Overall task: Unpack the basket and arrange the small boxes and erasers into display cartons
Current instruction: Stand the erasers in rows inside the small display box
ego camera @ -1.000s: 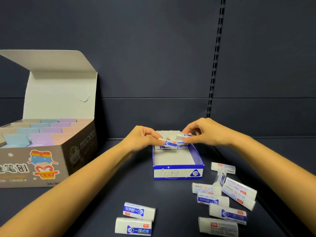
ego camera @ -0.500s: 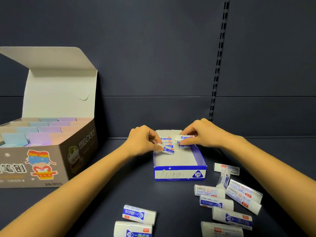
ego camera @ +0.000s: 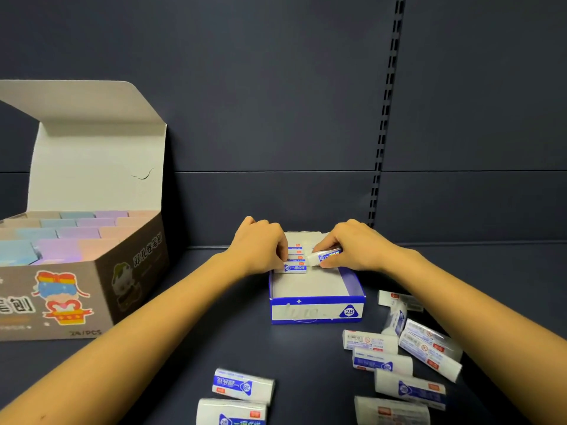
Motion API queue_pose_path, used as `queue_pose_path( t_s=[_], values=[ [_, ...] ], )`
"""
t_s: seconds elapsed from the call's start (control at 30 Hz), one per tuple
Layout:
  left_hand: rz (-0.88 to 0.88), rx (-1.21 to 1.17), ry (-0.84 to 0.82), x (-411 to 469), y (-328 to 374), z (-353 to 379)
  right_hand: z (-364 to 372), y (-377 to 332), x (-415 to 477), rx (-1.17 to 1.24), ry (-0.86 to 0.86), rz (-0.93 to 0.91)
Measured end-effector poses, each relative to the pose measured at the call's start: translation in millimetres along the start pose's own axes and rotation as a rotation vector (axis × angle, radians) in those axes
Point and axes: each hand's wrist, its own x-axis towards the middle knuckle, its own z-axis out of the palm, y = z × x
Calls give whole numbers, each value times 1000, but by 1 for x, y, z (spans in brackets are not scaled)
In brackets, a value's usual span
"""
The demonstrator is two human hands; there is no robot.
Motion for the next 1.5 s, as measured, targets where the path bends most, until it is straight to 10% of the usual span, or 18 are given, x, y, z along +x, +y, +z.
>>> queue_pose_path(
  t_s=[1.5],
  values=[
    [-79, -119, 67, -3, 2, 7, 21, -11, 2, -291, 212, 13]
  ],
)
